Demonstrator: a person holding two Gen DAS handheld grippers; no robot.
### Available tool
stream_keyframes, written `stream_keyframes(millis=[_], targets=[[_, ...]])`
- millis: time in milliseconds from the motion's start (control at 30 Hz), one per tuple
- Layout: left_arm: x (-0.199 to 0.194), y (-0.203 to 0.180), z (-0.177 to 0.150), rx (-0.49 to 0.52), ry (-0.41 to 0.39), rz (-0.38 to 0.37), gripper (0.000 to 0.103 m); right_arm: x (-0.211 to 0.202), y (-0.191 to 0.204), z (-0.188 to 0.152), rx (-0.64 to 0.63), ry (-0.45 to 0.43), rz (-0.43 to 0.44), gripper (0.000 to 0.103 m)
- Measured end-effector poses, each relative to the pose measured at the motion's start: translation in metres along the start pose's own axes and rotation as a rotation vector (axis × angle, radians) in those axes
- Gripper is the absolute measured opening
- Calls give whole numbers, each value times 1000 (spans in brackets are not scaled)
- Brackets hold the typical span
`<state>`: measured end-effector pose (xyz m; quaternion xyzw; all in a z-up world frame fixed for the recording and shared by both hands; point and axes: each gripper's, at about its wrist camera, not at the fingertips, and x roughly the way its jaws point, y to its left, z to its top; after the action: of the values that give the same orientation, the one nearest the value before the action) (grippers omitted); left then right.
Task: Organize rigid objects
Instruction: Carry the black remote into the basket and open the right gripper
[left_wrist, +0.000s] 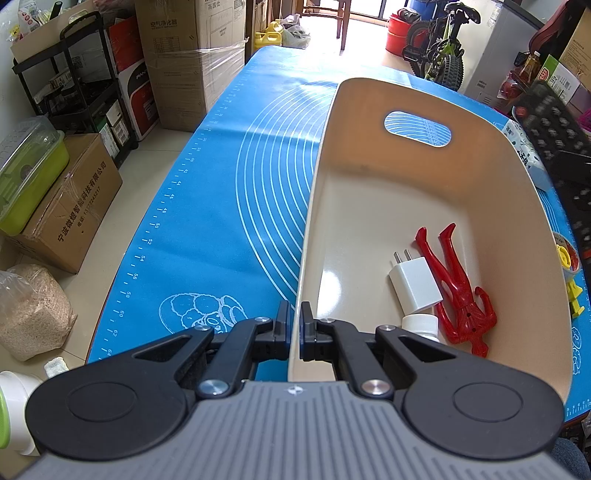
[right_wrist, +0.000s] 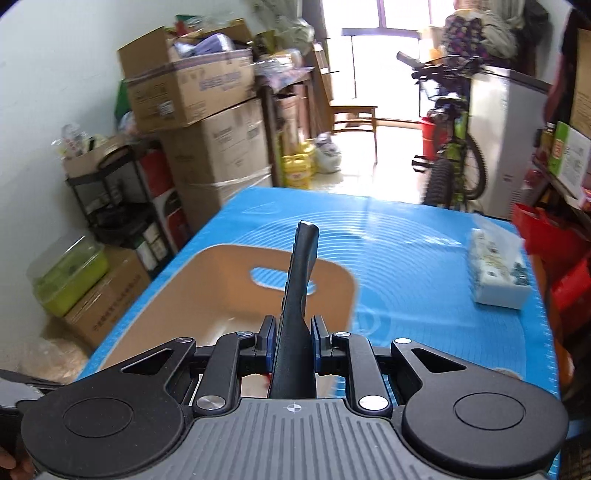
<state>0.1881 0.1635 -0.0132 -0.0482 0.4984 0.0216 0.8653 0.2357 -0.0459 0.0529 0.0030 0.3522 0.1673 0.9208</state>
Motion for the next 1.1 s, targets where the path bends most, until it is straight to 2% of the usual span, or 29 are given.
stream_keyframes(millis=[367,833,933,1067,1100], targets=[[0,0,0,0,0,0,6,41,54,-22,-99,119,68,29],[1,0,0,1,0,2,6,73,64,-55,-158,256,36,26],[2,-1,0,1,0,3,6,74,60,-55,-146,260,49,32],[2,-2,0,2,0,4,6,66,54,-52,-118,234,68,54],[2,-2,0,2,0,4,6,62,53,-50,-121,216,68,57]])
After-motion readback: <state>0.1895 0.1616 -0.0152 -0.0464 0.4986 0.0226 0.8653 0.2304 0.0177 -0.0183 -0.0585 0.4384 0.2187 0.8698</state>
